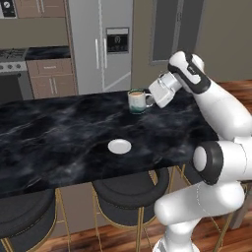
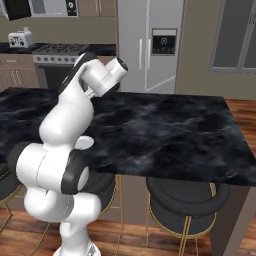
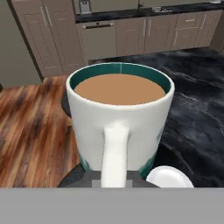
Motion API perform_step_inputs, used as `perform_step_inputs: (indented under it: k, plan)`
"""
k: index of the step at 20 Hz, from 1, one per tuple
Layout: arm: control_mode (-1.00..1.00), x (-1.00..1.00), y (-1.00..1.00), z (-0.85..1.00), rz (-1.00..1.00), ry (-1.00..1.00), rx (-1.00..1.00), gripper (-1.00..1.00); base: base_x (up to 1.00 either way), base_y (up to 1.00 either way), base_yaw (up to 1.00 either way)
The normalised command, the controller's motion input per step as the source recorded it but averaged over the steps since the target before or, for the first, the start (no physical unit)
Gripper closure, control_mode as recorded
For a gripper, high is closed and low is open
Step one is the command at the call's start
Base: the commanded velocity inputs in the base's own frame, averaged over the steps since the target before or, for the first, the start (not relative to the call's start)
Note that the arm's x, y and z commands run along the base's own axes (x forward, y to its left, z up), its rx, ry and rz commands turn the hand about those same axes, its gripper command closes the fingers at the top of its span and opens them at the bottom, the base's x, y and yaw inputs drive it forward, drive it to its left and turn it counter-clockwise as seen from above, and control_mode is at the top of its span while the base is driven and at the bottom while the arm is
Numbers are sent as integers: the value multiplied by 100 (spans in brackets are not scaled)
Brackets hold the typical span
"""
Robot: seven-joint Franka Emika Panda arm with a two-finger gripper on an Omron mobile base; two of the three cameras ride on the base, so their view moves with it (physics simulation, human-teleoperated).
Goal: Pick the cup of tea, navigate to the dining table, and place it on the saucer.
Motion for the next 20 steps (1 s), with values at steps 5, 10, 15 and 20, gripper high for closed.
perform_step_inputs:
  k: [5,10,15,20]
  plan:
    - [-100,1,0,-95,-1,0,0,100,0,0,0]
    - [-100,24,10,-100,-1,0,0,100,0,0,0]
    - [-100,50,15,-92,0,0,0,100,0,0,0]
    - [-100,59,2,-28,0,0,1,100,0,0,0]
